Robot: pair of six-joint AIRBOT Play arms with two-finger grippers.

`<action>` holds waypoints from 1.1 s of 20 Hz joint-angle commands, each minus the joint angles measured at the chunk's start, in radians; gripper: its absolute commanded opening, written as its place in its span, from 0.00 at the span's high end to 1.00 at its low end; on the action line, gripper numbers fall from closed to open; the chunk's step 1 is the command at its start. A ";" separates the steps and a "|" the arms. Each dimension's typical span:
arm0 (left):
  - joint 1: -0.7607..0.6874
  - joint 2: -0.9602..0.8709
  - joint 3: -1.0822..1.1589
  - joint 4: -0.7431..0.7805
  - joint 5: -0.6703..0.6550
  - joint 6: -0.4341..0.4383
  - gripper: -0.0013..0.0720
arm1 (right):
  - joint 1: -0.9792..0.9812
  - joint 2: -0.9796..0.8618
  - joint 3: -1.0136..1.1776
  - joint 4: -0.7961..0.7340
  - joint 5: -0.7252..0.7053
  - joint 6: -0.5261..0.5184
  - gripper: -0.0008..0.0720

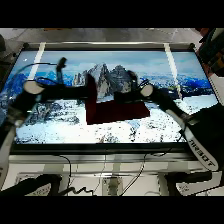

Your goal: Fold the clothes and pants, and hang the long-sleeved shirts on hangers.

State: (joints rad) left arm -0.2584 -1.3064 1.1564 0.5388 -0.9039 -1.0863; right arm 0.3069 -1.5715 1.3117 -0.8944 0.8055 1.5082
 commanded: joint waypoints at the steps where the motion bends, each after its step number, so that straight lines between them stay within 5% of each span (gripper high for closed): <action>1: -0.242 -0.175 0.074 -0.158 0.216 0.001 0.97 | -0.229 0.056 0.001 -0.083 0.150 -0.003 0.97; 6: -0.458 -0.413 0.358 -0.158 0.359 0.001 0.91 | -0.429 0.060 0.000 -0.157 0.249 -0.003 0.97; 7: -0.476 -0.438 0.374 -0.158 0.397 0.001 0.54 | -0.453 0.060 0.000 -0.158 0.262 -0.003 0.97; 8: -0.488 -0.451 0.375 -0.157 0.439 -0.002 0.00 | -0.472 0.060 0.000 -0.160 0.270 -0.010 0.89; 9: -0.490 -0.455 0.376 -0.158 0.459 0.002 0.00 | -0.483 0.060 0.000 -0.165 0.274 -0.027 0.63; 10: -0.483 -0.454 0.376 -0.158 0.463 0.001 0.00 | -0.488 0.060 0.000 -0.174 0.270 -0.065 0.23; 11: -0.472 -0.453 0.376 -0.158 0.462 0.001 0.00 | -0.488 0.058 0.000 -0.198 0.265 -0.090 0.05; 16: -0.383 -0.431 0.376 -0.158 0.332 0.001 0.00 | -0.488 -0.028 0.000 -0.278 0.295 -0.092 0.03; 22: -0.289 -0.429 0.376 -0.158 0.150 0.002 0.00 | -0.477 -0.231 0.000 0.056 0.425 -0.294 0.03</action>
State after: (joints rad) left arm -0.5854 -1.7363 1.5311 0.3820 -0.6697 -1.0855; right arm -0.1764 -1.7222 1.3125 -0.9905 1.1732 1.3083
